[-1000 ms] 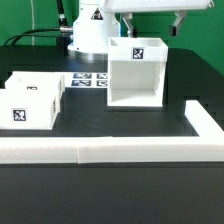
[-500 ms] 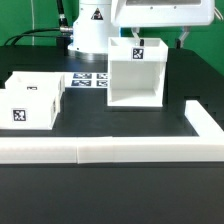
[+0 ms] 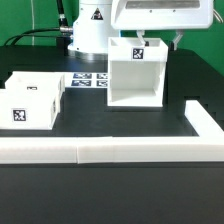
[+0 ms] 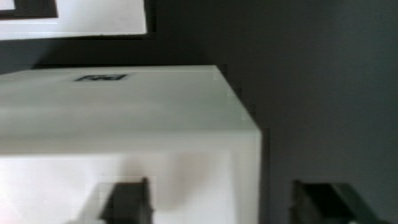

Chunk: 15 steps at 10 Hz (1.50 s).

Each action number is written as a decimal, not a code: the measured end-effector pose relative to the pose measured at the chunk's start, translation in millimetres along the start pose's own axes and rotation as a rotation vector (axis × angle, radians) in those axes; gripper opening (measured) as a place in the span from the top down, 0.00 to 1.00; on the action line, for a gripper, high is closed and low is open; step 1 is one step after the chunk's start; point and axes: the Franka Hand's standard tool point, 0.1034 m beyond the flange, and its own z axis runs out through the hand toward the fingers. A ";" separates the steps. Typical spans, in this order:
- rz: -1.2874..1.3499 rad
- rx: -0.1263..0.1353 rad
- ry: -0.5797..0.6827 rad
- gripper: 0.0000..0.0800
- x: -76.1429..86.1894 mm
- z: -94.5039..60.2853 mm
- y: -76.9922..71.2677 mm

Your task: Assemble drawer

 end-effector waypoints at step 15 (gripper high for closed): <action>-0.016 0.035 0.062 0.95 111.0 -5.9 12.8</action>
Offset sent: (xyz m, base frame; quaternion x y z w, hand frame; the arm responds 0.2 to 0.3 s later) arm 0.0000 0.0000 0.0000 0.0000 0.0000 0.0000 1.0000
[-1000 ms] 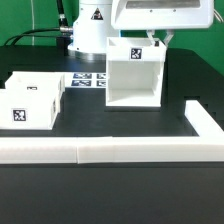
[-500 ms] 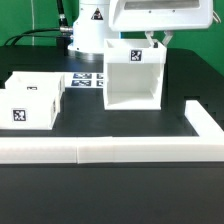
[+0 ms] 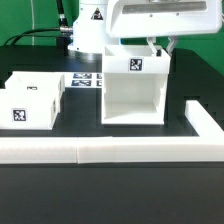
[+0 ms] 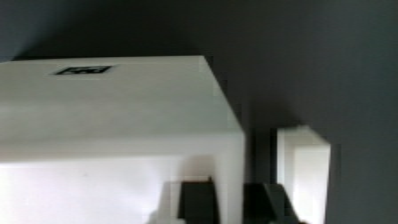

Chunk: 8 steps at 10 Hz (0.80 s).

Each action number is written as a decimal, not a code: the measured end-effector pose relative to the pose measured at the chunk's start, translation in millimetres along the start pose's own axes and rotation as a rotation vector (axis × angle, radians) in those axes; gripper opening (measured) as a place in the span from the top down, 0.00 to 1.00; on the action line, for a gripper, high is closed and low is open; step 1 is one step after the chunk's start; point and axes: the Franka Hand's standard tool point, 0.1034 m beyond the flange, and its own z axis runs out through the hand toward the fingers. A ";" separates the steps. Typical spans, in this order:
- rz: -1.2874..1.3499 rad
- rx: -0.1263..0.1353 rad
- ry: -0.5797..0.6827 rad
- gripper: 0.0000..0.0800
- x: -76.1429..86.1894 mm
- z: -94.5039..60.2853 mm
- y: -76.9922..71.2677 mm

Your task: Assemble drawer

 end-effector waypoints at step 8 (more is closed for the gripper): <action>0.016 0.013 0.106 0.95 73.2 -1.1 11.3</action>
Offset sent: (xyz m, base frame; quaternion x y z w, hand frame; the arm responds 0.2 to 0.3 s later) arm 0.0467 -0.0160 -0.0189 -0.0070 0.0122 -0.0017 0.9999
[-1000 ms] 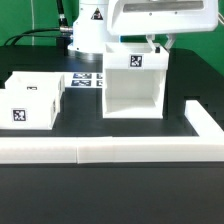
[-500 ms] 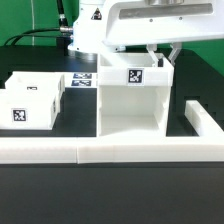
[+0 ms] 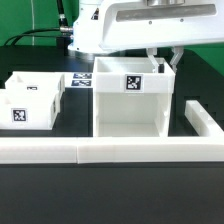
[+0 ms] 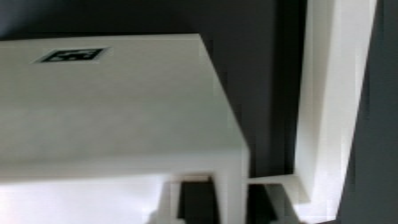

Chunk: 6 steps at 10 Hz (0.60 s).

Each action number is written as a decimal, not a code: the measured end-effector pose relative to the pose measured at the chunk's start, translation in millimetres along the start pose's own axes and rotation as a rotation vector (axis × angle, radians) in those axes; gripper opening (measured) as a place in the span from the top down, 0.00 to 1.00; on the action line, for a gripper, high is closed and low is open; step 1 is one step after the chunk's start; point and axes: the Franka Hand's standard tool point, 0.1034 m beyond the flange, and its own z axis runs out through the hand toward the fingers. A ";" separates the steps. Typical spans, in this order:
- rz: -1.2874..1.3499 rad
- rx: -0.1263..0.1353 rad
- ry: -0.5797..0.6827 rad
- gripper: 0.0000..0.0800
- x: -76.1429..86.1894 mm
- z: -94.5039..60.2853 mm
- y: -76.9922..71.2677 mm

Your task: Assemble drawer

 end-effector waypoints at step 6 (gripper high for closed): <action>0.287 0.016 0.019 0.95 4.3 -2.4 -6.2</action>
Offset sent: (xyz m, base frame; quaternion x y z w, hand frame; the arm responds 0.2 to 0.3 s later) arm 0.0000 0.0000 0.0000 0.0000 0.0000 0.1938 0.9810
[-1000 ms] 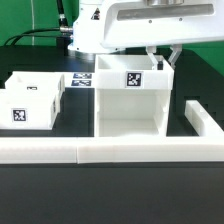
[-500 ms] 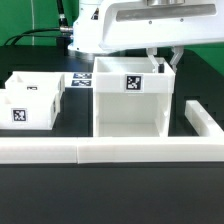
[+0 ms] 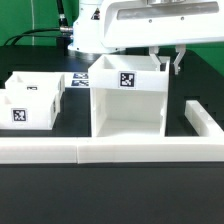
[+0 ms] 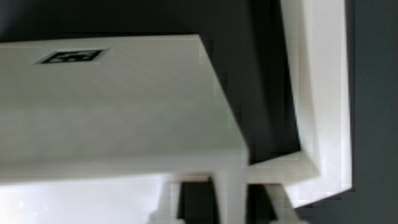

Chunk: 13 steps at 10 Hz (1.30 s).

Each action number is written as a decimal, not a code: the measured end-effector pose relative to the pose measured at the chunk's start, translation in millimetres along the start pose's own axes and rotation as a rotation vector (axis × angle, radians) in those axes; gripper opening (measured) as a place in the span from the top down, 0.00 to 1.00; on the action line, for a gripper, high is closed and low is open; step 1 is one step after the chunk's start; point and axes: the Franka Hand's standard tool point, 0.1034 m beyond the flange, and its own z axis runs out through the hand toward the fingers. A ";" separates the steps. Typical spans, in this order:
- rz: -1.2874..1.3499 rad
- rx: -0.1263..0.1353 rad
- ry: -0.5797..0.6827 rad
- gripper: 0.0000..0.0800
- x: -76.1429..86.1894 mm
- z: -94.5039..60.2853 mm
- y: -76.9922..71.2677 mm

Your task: Assemble drawer

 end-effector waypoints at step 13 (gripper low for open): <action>1.019 0.039 -0.031 0.94 3.9 4.3 -29.2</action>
Offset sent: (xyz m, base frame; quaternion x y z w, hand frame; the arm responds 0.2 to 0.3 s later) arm 0.0149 -0.0033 -0.0271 -0.0389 -0.0069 0.2126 0.9763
